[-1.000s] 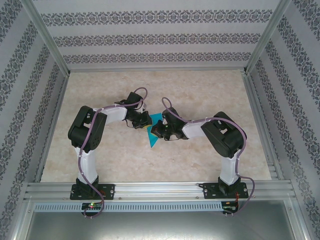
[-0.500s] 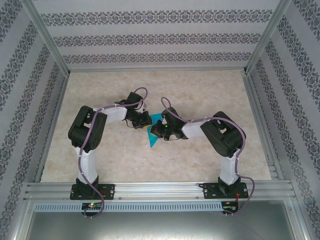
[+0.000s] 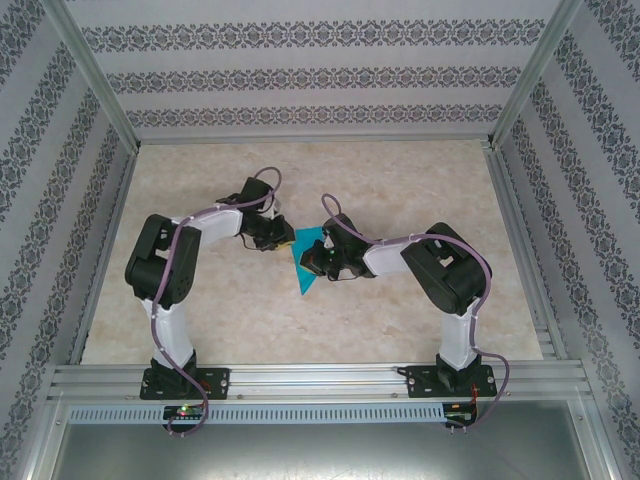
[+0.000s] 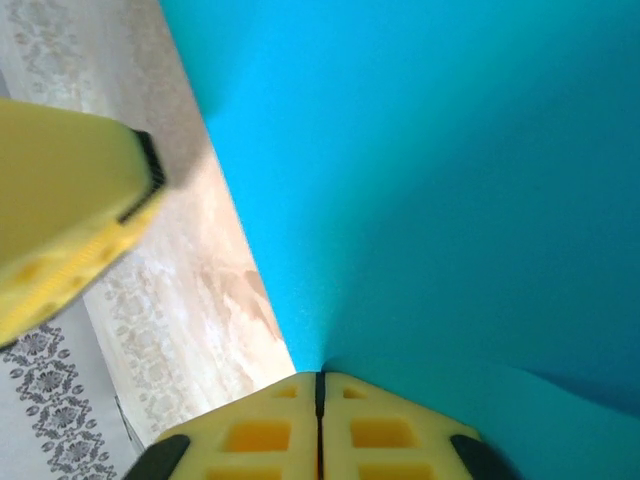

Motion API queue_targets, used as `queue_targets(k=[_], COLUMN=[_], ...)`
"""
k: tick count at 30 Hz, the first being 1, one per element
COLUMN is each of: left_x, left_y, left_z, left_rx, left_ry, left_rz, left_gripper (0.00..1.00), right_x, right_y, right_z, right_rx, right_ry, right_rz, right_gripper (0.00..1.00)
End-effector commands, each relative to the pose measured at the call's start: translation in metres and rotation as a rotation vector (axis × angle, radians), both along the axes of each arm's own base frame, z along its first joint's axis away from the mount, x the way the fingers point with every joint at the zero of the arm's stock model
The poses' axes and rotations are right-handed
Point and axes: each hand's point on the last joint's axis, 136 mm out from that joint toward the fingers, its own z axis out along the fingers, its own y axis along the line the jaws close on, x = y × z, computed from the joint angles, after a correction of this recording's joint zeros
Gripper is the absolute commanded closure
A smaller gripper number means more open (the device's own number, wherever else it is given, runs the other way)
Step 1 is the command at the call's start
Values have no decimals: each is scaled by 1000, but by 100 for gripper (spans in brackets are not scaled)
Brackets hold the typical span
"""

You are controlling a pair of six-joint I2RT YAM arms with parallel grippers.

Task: Fold a paper plane with a square sheet of paper (pick it up from the middle)

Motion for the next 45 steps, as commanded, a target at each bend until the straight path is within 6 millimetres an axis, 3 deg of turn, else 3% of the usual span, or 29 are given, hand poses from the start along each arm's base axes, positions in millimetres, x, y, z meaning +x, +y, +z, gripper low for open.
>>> queue_targets(k=[1, 5, 10, 16, 27, 34, 45], left_x=[-3, -5, -9, -23, -53, -58, -57], left_y=[16, 24, 20, 6, -21, -32, -33], left_z=[11, 14, 19, 20, 14, 3, -13], left_rx=[11, 1, -40, -97, -133, -123, -81], left_ry=[-7, -10, -9, 7, 39, 68, 97], left_rz=[65, 103, 97, 45, -61, -91, -98], left_gripper=[79, 77, 77, 81, 91, 100, 100], right_x=[-8, -9, -9, -12, -17, -18, -17], right_y=[-11, -11, -14, -19, -25, -26, -24], right_z=[-24, -24, -24, -26, -33, -34, -32], right_rx=[-83, -85, -94, -113, -136, -142, -134], right_ry=[54, 59, 56, 62, 79, 81, 77], right_rz=[-7, -6, -14, -19, -23, -22, -20], right_gripper=[83, 72, 69, 83, 100, 100, 100])
